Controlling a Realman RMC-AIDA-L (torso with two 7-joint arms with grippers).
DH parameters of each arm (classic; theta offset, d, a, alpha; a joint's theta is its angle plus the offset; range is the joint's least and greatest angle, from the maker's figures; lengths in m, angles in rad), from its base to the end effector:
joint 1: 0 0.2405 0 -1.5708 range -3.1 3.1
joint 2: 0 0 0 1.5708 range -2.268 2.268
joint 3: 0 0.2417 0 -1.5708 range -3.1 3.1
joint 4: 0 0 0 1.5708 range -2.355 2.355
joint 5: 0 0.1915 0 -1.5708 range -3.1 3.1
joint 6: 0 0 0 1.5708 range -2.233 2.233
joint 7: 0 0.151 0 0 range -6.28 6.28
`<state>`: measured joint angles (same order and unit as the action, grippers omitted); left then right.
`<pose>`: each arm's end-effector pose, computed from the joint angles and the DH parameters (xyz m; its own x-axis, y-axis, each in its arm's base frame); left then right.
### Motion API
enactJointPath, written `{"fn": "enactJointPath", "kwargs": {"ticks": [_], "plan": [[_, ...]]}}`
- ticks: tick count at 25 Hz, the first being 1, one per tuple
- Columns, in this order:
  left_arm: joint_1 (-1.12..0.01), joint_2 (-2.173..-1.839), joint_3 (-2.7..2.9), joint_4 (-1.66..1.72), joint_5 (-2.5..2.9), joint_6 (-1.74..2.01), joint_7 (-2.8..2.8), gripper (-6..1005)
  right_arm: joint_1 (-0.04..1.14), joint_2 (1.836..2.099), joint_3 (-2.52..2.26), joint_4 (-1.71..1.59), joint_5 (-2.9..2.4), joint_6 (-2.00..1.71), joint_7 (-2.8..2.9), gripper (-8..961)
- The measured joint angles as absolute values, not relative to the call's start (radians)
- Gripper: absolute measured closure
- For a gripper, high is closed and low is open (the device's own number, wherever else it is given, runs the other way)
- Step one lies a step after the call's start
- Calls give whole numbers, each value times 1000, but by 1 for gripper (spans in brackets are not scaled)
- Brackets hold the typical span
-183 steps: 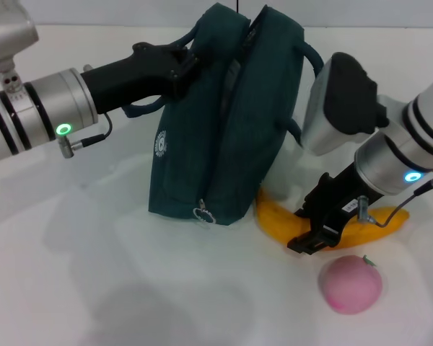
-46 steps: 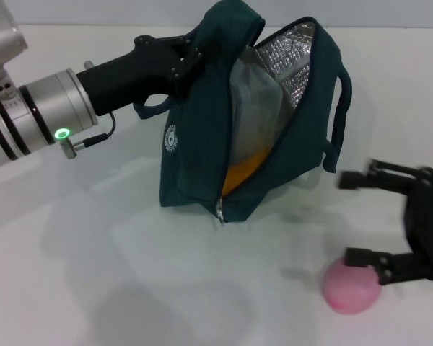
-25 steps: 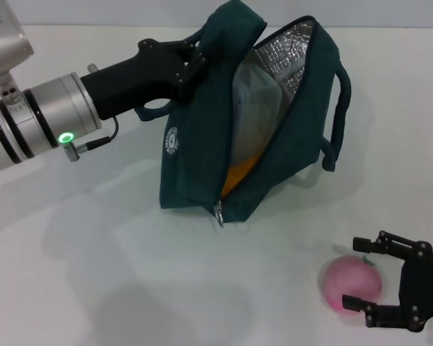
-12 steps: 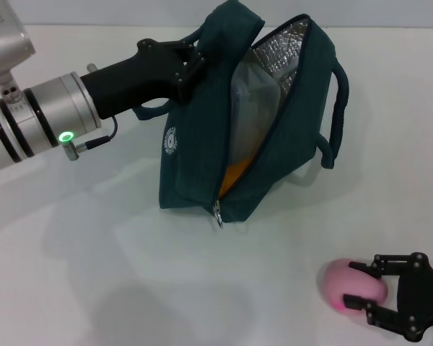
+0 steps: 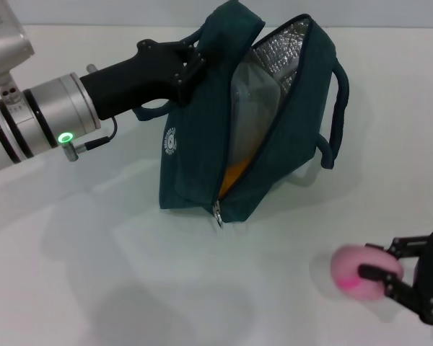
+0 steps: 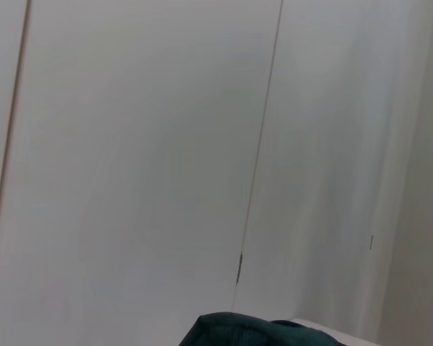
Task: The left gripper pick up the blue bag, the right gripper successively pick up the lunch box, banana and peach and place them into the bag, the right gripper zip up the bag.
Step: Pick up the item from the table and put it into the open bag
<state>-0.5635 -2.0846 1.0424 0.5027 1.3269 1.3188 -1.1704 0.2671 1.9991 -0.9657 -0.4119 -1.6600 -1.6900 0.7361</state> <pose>-0.1885 0.3481 -0.0133 0.6450 0.1513 0.7491 0.4805 -0.8425 -0.2436 0.2853 0.2149 -0.0103 0.8124 -0.0387 -0.5819 -0.2195 -0.9447 -0.2437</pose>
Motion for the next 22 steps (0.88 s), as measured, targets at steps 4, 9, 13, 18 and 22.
{"fn": "enactJointPath", "kwargs": {"ticks": [4,9,13,18,22], "plan": [[-562,-2085,1041,501,1327,1321,-1170,963,273,2004,-884,-388,-1582,-1823,676,720],[-559,-2086,1042,500,1326,1332,-1170,963,333,2010,-879,-344,-1327,-1921,740,777],[-550,-2086,1037,502,1310,1382,-1170,963,417,2011,-870,-354,-1301,-1862,857,795],[-550,-2087,1036,500,1295,1383,-1169,963,532,2020,-898,-439,-1286,-1690,1023,795],[-549,-2089,1036,499,1286,1382,-1158,962,609,2020,-1016,-497,-1286,-1544,1124,783]]}}
